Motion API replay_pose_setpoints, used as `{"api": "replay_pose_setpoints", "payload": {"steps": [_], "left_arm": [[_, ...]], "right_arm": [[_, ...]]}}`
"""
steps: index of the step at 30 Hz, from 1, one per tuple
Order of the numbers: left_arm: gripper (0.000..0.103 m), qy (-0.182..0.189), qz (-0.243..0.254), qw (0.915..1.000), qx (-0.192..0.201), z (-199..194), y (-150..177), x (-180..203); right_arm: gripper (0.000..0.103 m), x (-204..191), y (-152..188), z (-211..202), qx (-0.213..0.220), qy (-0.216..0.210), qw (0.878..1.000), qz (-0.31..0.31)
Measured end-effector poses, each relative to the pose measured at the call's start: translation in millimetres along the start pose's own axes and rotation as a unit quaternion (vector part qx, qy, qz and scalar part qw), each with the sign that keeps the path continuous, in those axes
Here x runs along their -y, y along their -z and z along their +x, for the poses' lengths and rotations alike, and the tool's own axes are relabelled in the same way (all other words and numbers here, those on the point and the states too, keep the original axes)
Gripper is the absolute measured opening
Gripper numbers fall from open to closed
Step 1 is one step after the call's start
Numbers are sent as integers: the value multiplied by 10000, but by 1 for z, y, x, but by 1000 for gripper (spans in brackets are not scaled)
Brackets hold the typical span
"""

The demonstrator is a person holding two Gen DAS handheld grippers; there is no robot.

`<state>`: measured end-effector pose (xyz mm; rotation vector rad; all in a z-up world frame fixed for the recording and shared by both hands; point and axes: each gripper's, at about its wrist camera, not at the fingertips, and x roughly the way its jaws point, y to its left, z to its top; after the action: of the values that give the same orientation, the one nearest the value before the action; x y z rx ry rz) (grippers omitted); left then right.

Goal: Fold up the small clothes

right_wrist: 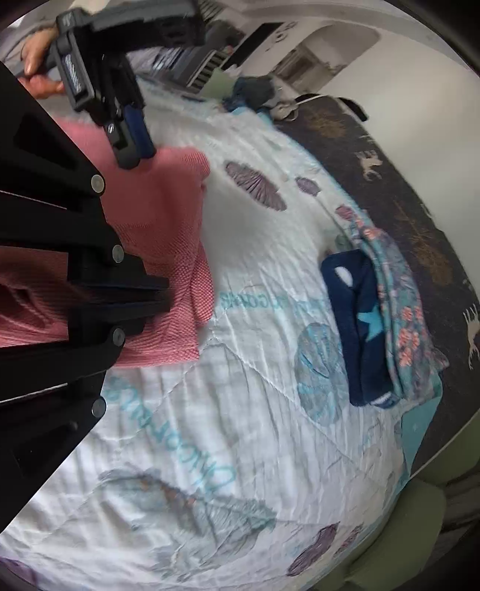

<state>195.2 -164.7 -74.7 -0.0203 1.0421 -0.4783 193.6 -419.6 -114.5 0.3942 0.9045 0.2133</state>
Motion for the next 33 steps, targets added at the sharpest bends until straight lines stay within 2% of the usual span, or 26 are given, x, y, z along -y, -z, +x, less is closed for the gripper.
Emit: {"api": "replay_pose_setpoints", "payload": {"steps": [5,9,11,12,14,16,18,19,20,22,25,26,28,29,31,33], "left_arm": [[52,5,-38,9999,95,-22,11,3],[52,97,72,9999,101,-46,35,15],[53,235,252,9994,102,-58,54,24],[55,464,335,9983,81,-67,72,28],[64,765,431,9961,-6,-73,97,32],[65,565,548,9968,-157,-72,124,34],[65,409,606,9965,-403,-59,145,31],[65,461,599,9970,-136,-63,151,29],[65,455,595,9971,-102,-64,154,28],[65,373,540,9977,-186,-69,151,30],[65,360,499,9977,-268,-75,147,29],[65,401,449,9978,-262,-78,146,26],[65,463,242,9984,-234,-80,139,19],[65,450,158,9986,-224,-79,136,15],[65,455,18,9987,-210,-78,126,8],[65,501,-79,9985,-198,-75,118,5]], "right_arm": [[9,-2,15,-45,205,-21,9996,-183],[9,-9,49,-83,211,-332,9985,-389],[9,-15,67,-97,178,-524,9972,-495],[9,-18,82,-104,93,-745,9957,-551],[10,-22,102,-109,-69,-971,9932,-632],[12,-21,126,-105,-320,-819,9938,-679],[11,-9,147,-89,-574,-427,9959,-552],[11,-3,152,-89,-443,-550,9967,-397],[11,3,154,-90,-326,-691,9969,-177],[12,6,150,-94,-356,-774,9963,108],[14,0,142,-103,-287,-618,9977,-40],[21,-1,139,-106,-245,-581,9980,-100],[53,2,131,-114,-38,-509,9987,-73],[75,5,126,-117,82,-477,9988,0],[78,15,115,-119,293,-512,9982,137],[78,20,105,-113,202,-688,9972,205]]}}
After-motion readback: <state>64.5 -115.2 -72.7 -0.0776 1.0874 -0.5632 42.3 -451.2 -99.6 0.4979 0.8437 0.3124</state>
